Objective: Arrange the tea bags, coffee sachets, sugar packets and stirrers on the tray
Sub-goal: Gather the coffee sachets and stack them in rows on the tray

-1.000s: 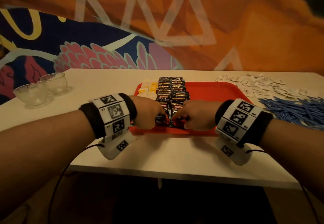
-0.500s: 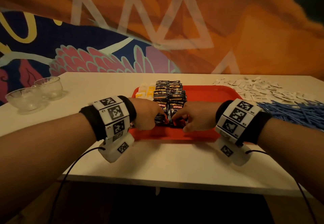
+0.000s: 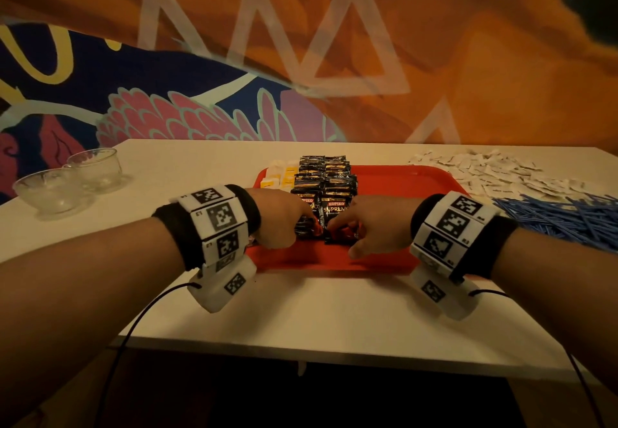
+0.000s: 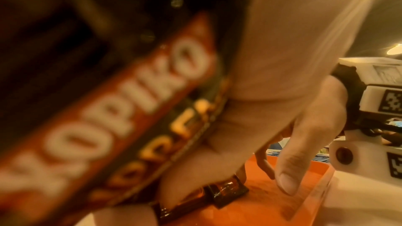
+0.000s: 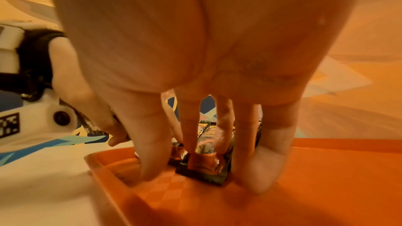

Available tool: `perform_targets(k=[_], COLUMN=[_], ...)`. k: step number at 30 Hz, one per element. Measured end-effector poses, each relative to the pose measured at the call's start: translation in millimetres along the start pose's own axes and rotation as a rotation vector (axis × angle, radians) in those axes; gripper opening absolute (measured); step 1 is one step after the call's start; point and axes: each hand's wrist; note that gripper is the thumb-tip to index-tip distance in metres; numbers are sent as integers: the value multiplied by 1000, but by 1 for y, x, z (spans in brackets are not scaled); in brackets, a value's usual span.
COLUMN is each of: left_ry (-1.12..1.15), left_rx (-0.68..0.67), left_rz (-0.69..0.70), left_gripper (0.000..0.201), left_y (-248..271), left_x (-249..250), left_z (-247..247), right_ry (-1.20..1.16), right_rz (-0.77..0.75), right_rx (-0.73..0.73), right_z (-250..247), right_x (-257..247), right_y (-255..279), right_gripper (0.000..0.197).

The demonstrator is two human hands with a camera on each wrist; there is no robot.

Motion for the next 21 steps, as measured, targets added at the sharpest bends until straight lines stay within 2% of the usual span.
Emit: perform_targets(k=[12, 21], left_ry=[16, 22], left_rx=[-21, -31], left_rz=[-20, -21], left_gripper=[65, 65], left_y=[2, 5], left_x=[-1, 0], left_z=[0, 1], right_ry=[-32, -13], right_rz=[9, 25], right_rx=[-30, -64], right_z=[0, 4], right_x=[2, -1], right_y=[-1, -5], right_gripper=[61, 54])
Point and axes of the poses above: each hand's wrist, its own y-axis away from the middle knuckle, its own z-axis out of the palm, x = y × z, and after that the axes turned 4 degrees about -x, right-handed
